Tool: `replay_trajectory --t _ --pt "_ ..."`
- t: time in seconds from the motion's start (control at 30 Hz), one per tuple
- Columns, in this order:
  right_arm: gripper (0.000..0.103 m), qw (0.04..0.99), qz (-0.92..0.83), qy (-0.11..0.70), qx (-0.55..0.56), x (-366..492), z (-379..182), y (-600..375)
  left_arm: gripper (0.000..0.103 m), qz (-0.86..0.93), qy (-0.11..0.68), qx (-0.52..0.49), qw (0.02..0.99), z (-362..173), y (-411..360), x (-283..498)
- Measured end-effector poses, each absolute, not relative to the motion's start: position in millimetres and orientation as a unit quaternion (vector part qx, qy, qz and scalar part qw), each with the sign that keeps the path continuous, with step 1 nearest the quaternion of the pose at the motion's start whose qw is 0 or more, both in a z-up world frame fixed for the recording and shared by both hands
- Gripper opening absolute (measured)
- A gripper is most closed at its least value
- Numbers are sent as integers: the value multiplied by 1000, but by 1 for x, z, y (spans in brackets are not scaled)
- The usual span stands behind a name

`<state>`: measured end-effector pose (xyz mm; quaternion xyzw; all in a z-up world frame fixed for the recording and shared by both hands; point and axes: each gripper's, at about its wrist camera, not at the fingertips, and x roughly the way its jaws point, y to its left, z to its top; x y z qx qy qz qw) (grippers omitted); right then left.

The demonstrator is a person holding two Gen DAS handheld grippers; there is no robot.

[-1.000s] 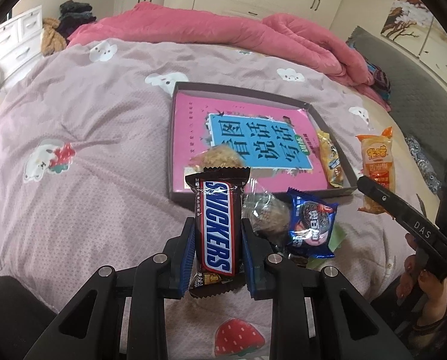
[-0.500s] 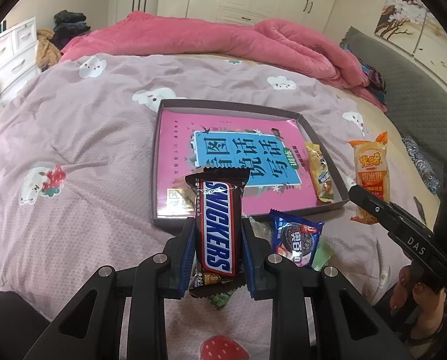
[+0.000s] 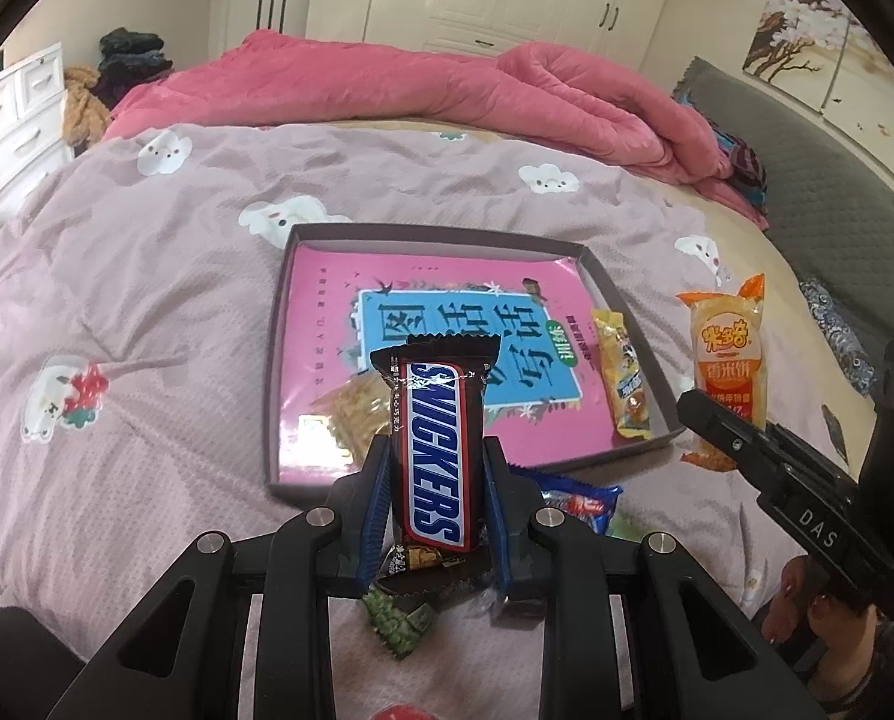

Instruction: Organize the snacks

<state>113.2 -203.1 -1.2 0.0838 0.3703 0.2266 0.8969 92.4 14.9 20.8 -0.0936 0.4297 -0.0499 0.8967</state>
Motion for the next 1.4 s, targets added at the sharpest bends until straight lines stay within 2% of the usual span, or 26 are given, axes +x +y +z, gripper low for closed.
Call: replay_trajectory --t 0.77,1.4 --pt "24 909 195 356 93 136 6 -220 29 -71 414 -84 903 20 -13 139" --pt "24 889 206 388 125 169 -21 -218 29 -94 451 -90 883 -21 -27 179"
